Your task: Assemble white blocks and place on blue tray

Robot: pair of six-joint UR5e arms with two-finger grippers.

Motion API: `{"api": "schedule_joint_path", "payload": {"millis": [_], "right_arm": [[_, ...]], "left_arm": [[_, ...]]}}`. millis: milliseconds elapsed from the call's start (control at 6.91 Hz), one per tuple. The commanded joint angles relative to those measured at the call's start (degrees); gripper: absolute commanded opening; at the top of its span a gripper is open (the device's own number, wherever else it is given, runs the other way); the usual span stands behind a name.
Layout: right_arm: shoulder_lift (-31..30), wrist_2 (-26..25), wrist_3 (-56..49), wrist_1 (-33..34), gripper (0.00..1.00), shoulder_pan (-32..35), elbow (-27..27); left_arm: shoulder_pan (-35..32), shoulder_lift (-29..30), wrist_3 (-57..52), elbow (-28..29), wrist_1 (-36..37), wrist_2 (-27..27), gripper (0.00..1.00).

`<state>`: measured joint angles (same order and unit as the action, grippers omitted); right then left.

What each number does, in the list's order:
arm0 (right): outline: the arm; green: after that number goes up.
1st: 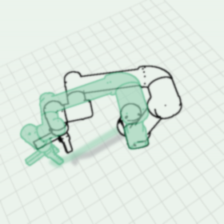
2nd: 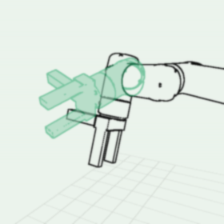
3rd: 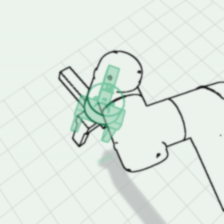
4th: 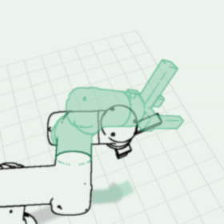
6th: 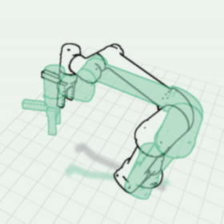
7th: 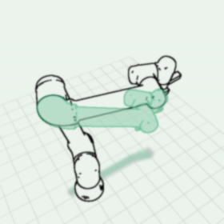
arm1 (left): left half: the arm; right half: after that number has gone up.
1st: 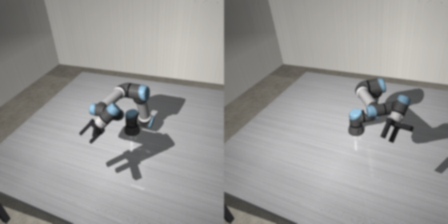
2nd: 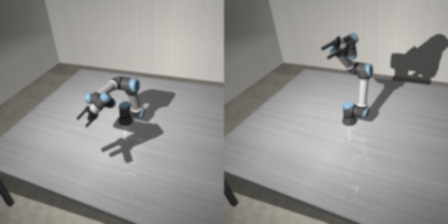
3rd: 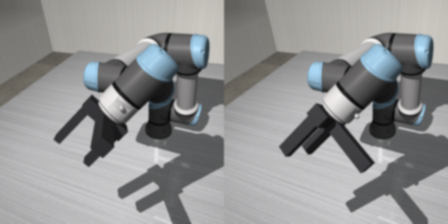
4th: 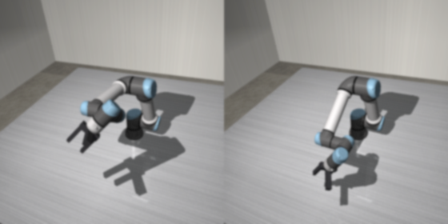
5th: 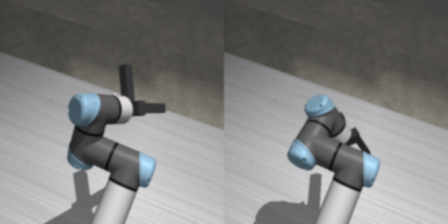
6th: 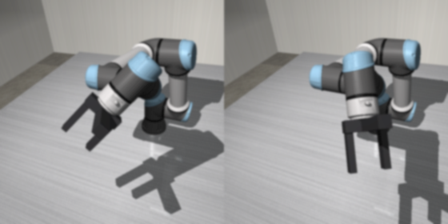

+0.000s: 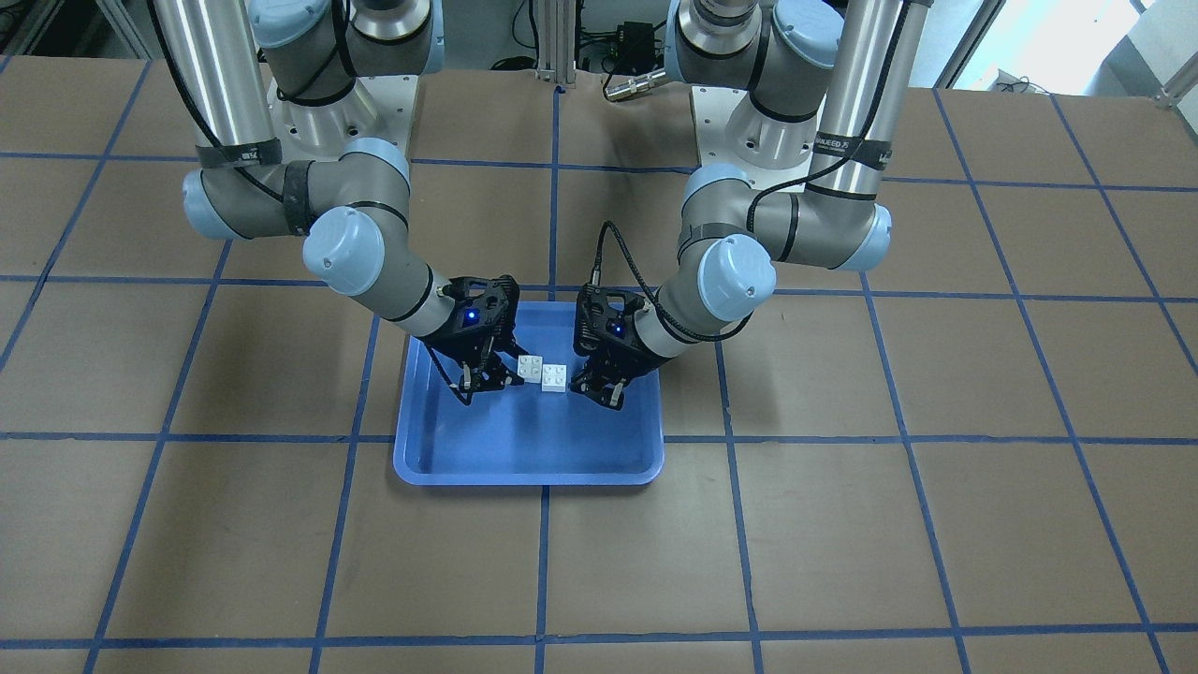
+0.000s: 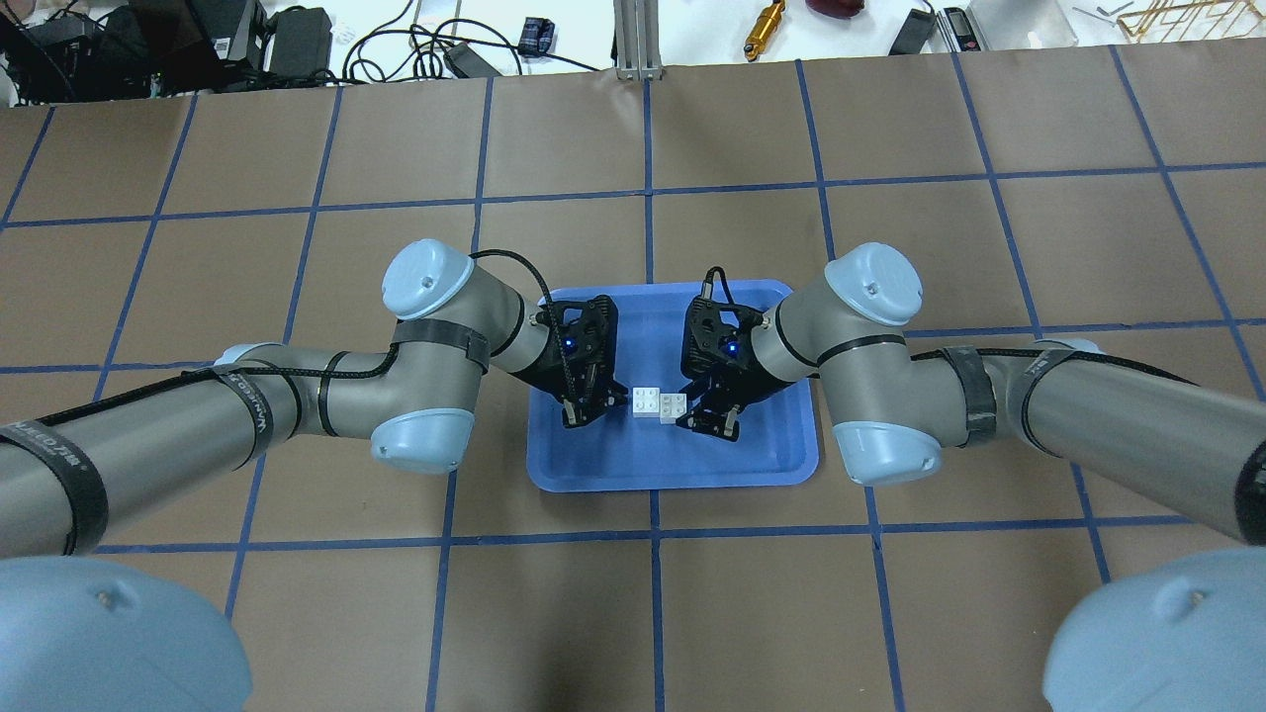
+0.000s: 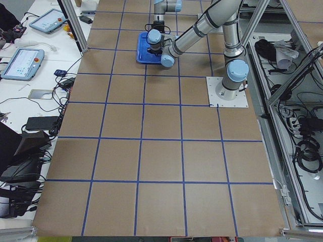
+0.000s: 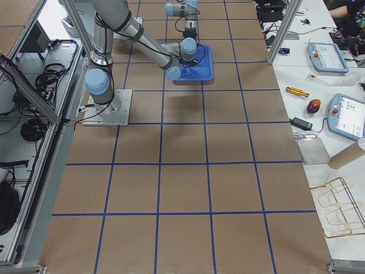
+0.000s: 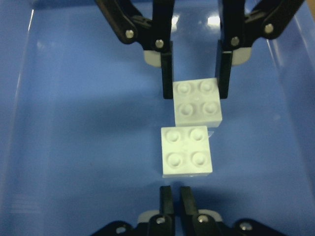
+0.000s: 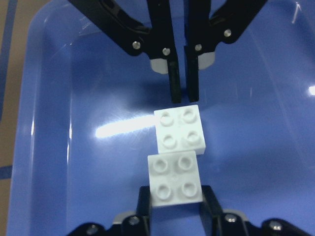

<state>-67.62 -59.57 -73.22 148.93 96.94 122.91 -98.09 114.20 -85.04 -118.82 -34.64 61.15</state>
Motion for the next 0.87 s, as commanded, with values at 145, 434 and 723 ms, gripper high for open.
{"api": "schedule_joint_path", "payload": {"millis": [145, 434, 723], "right_arm": [[0.83, -0.46, 2.29, 1.27, 0.42, 0.00, -0.74], [0.74, -0.38, 3.16, 1.27, 0.69, -0.09, -0.65], [0.39, -0.37, 6.32, 1.19, 0.81, -0.09, -0.65]], "left_arm": [[0.00, -0.03, -0.04, 0.00, 0.10, -0.07, 0.19], [0.00, 0.06, 0.05, 0.00, 0.10, 0.02, 0.24], [0.00, -0.11, 0.05, 0.08, 0.27, -0.07, 0.42]]}}
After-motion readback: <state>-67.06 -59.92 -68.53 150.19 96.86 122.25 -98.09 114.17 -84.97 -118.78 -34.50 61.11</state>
